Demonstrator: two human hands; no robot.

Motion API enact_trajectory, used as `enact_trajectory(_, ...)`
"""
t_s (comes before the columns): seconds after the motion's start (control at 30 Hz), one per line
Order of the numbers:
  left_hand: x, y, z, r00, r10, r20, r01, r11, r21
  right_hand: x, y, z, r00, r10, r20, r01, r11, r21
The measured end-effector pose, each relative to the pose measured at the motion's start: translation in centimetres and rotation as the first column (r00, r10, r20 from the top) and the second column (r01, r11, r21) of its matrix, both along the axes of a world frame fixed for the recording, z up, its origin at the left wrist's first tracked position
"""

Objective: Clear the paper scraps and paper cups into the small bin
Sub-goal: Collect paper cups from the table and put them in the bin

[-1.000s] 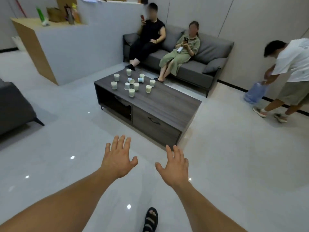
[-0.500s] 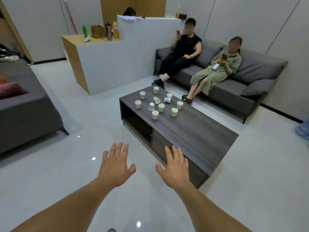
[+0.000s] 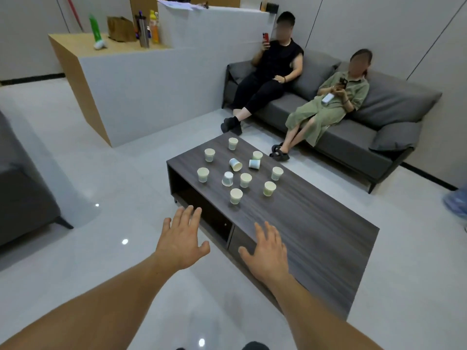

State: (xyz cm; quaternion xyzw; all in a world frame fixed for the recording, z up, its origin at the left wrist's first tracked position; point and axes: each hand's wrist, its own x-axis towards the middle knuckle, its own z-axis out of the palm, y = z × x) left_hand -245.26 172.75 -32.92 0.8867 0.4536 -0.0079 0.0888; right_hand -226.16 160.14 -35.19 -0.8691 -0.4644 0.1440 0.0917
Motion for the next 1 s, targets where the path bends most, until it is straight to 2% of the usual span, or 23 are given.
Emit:
enact_trajectory(0.33, 9.1, 13.5, -3.0, 0.996, -0.051, -0.070, 0.042, 0.990, -0.134, 9.1, 13.5, -4.0, 0.996, -0.036, -0.083, 0.025, 0.991, -0.134)
enact_trajectory(0.6, 17.0, 24.3, -8.4, 0.986, -0.054, -0.159, 0.010, 0.964, -0.267, 17.1, 26.8, -9.8, 0.984, 0.034, -0.174, -0.071, 0.976, -0.208)
enact_trajectory(0.87, 23.0, 30.6, -20.3, 0.997, -0.066, -0.043, 0.041, 0.900, -0.434, 21.6, 36.2, -21.5, 0.980, -0.042, -0.196, -0.021, 0.951, -0.310)
enact_trajectory(1.0, 24.0, 33.4, -26.2, 0.997, -0.077, 0.025, 0.078, 0.853, -0.516, 21.8, 39.5, -27.4, 0.955, -0.130, -0.268, 0.051, 0.957, -0.284)
